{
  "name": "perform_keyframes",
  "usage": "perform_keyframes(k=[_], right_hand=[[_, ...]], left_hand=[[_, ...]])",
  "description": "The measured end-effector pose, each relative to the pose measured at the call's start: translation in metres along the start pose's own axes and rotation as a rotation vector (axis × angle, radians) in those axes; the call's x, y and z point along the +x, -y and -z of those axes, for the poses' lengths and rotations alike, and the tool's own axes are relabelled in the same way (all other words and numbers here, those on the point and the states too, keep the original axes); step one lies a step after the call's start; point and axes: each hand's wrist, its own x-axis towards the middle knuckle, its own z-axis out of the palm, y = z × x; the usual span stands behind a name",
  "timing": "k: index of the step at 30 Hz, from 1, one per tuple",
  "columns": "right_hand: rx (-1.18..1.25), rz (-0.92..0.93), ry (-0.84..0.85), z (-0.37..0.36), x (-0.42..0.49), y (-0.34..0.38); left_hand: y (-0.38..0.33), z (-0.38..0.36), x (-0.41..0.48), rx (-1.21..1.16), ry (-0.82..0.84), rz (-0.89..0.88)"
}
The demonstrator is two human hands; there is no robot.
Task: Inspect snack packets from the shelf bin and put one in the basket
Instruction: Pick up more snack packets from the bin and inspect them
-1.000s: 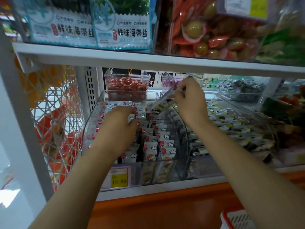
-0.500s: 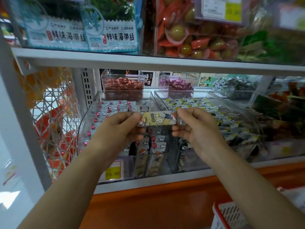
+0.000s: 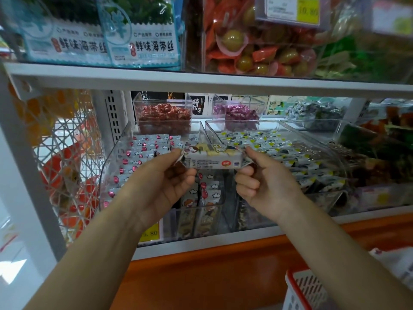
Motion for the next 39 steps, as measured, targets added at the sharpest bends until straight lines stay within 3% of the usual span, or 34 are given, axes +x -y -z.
perform_keyframes(k=[6,9,12,16,24,32,39], right_hand=[[-0.234,0.194,-0.024,0.005,0.002,0.000],[-0.301,0.257,0.036,0.008,0.002,0.001],[-0.312,0.290,0.157,0.009,0.000,0.003],[-0.415,0.353,0.159,0.008,-0.001,0.002],[-0.229,0.240,0.054,0.000,0.000,-0.002],[-0.041,0.166,0.105,-0.004,-0.003,-0.006],[-0.291,0.367,0.123,0.005,0.000,-0.003]], left_hand=[[-0.004,0.003,-0.003,0.310,0.151,-0.177],[-0.003,0.006,-0.003,0.507,0.147,-0.234],[-0.003,0.007,-0.001,0.403,0.114,-0.196],[-0.005,0.005,-0.001,0.283,0.114,-0.165],[-0.002,0.001,-0.002,0.193,0.188,-0.174],[-0.002,0.001,-0.004,0.100,0.192,-0.167],[-0.010,0.005,-0.003,0.088,0.202,-0.045]])
